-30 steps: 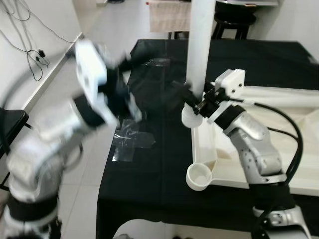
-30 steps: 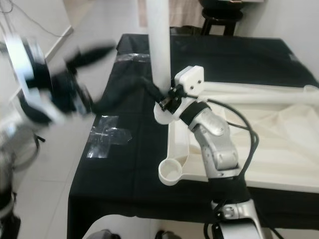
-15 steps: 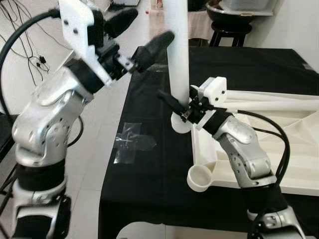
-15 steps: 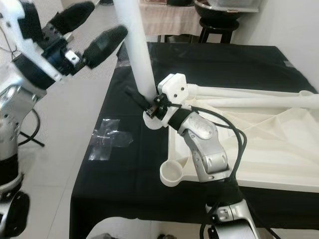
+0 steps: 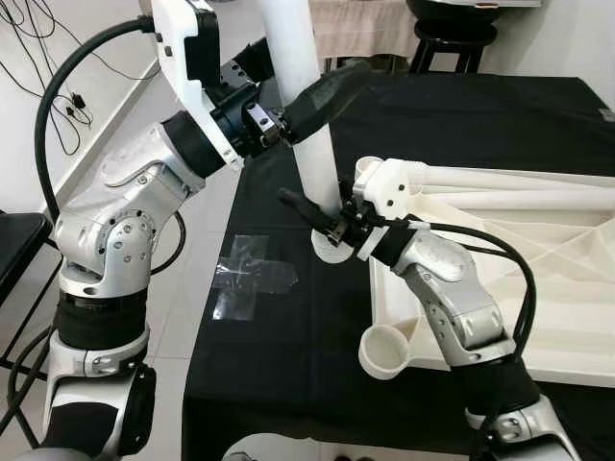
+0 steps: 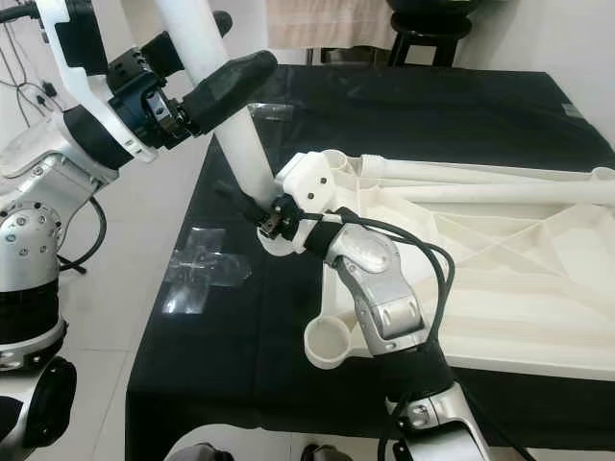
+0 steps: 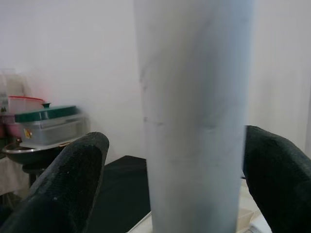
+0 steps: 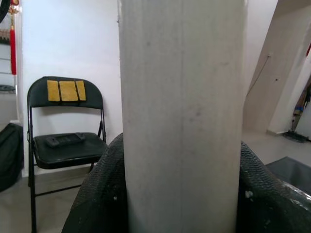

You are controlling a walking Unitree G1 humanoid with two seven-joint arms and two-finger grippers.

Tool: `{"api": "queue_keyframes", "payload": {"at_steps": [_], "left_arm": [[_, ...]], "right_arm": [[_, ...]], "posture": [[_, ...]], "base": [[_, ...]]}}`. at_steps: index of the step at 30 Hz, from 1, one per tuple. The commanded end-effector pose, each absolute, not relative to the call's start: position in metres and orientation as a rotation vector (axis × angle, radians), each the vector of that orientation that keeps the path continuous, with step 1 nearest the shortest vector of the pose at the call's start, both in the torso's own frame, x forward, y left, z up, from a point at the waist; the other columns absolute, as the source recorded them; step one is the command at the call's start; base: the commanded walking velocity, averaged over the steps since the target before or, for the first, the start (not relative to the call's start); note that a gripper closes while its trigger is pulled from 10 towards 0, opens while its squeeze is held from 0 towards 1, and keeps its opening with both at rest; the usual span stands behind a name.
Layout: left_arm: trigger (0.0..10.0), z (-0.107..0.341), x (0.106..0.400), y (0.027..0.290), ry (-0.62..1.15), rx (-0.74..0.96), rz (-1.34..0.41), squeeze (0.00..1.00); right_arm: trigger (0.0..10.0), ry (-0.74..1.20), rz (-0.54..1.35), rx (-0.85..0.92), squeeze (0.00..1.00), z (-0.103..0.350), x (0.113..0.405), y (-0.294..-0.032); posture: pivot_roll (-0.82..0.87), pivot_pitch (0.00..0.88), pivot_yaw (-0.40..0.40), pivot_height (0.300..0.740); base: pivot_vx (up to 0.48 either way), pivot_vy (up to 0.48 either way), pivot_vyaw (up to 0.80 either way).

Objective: Building children table

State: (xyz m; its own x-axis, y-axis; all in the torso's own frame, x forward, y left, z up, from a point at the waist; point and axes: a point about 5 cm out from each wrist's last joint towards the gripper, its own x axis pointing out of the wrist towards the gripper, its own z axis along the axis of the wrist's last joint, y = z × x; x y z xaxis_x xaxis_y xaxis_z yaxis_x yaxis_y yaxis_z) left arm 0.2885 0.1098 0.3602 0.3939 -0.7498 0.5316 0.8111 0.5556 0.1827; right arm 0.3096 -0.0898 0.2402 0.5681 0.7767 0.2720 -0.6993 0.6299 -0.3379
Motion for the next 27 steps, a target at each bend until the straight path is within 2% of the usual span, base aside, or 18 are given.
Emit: {"api": "queue_keyframes", "payload": {"at_steps": [1, 5, 6, 24, 26, 27], "left_arm": [[10.0, 0.36, 0.289, 0.112, -0.607, -0.111, -0.996, 0.0], [10.0, 0.365, 0.296, 0.116, -0.634, -0.081, -0.899, 0.0], [0.0, 0.367, 0.298, 0.117, -0.645, -0.089, -0.879, 0.0], [0.0, 0.378, 0.299, 0.117, -0.685, -0.115, -0.923, 0.0], [0.0, 0.379, 0.298, 0.117, -0.682, -0.108, -0.951, 0.0], [0.0, 0.379, 0.297, 0.117, -0.683, -0.099, -0.972, 0.0]], "right_arm": [[10.0, -0.449, 0.896, -0.223, 0.0, 0.244, 0.307, -0.086], [10.0, -0.445, 0.889, -0.244, 0.0, 0.242, 0.31, -0.085], [10.0, -0.443, 0.883, -0.249, 0.0, 0.241, 0.311, -0.085], [10.0, -0.436, 0.862, -0.255, 0.0, 0.24, 0.316, -0.083], [10.0, -0.413, 0.891, -0.221, 0.04, 0.238, 0.316, -0.082], [10.0, -0.402, 0.914, -0.202, 0.91, 0.237, 0.315, -0.082]], "posture": [[0.05, 0.133, -0.001, 0.74], [0.04, 0.123, -0.007, 0.74], [0.04, 0.12, -0.008, 0.74], [0.03, 0.095, -0.011, 0.74], [0.03, 0.095, -0.015, 0.74], [0.03, 0.096, -0.019, 0.74]], "base": [[0.0, 0.0, 0.0], [0.0, 0.0, 0.0], [0.0, 0.0, 0.0], [0.0, 0.0, 0.0], [0.0, 0.0, 0.0], [0.0, 0.0, 0.0]]}}
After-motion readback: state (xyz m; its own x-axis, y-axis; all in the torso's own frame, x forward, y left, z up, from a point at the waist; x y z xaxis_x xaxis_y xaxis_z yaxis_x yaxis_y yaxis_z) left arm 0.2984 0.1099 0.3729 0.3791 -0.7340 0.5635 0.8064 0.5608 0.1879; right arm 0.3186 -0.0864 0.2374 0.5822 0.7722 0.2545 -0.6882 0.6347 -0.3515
